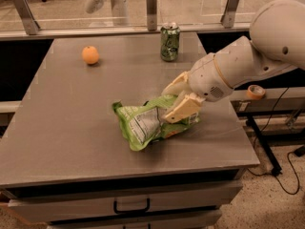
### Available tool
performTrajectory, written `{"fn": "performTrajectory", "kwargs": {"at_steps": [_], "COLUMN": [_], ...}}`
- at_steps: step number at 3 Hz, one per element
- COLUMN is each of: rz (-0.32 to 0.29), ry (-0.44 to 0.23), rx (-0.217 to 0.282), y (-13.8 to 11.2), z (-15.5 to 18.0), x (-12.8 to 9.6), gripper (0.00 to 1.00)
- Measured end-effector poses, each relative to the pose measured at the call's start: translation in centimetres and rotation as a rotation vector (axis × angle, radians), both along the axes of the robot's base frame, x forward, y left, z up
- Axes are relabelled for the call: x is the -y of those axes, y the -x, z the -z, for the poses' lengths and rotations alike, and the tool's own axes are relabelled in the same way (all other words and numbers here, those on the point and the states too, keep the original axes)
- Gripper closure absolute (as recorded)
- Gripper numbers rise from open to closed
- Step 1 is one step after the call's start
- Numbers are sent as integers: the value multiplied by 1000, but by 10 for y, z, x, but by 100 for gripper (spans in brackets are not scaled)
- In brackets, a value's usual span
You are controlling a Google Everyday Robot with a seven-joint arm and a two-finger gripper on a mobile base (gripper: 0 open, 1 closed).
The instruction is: Move green rice chip bag near orange
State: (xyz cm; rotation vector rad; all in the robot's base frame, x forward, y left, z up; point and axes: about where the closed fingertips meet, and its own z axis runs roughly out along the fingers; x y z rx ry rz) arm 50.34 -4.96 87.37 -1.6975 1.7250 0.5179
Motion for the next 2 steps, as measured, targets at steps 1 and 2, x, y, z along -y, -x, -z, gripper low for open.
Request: {"fn": "performTrajectory", "kwargs": {"at_steps": [1, 2], "rz": [35, 101], "ry": [1, -17], "rx": [14, 47], "y": [-5, -27], "z": [-4, -12], "x": [-1, -4], "gripper": [100, 100]}}
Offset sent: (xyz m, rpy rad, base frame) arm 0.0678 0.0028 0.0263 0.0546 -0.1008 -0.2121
